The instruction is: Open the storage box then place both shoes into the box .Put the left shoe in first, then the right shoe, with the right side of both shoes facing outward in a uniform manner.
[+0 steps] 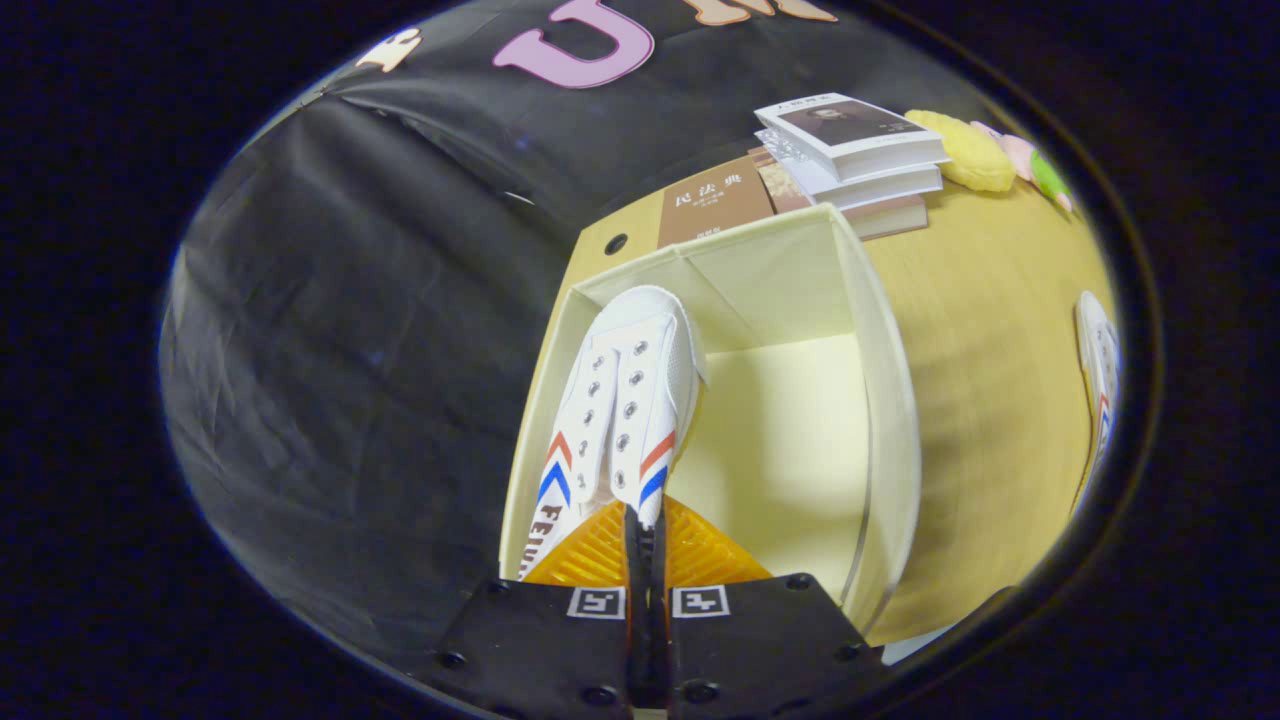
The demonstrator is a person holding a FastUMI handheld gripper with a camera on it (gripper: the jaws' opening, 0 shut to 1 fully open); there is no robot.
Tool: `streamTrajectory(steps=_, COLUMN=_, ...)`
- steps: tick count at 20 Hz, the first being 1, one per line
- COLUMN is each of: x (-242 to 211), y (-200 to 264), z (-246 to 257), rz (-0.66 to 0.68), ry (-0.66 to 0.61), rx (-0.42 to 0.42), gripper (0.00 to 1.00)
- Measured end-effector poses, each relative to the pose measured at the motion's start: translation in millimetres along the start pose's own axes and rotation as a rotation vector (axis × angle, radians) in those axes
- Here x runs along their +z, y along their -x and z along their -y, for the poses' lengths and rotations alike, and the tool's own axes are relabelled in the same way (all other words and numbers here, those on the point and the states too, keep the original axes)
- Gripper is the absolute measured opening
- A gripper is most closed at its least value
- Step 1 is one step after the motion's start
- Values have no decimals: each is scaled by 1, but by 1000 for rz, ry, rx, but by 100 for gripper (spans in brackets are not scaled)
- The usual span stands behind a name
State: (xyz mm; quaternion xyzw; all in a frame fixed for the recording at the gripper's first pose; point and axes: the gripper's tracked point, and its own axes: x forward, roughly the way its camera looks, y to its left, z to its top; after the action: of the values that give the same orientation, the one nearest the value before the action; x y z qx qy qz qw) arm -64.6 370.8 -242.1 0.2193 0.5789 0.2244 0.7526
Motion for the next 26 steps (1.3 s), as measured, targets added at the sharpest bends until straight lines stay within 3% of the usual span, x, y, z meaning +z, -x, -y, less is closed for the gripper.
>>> streamTrajectory(steps=6, x=-8, y=-13, z=6, rz=-36, ry=31, rx=-39, gripper=4)
streamTrajectory(steps=9, x=-2, y=-10, z=-10, rz=-33, ry=26, rx=43, gripper=22)
streamTrajectory(steps=14, x=12, y=22, z=-24, rz=21, ry=135, rx=104, gripper=83)
streamTrajectory(steps=16, x=18, y=39, z=-26, rz=56, ry=190, rx=132, gripper=88)
streamTrajectory(steps=21, x=46, y=91, z=16, rz=171, ry=286, rx=86, gripper=100)
streamTrajectory(steps=26, x=80, y=135, z=90, rz=283, ry=311, rx=-38, gripper=100)
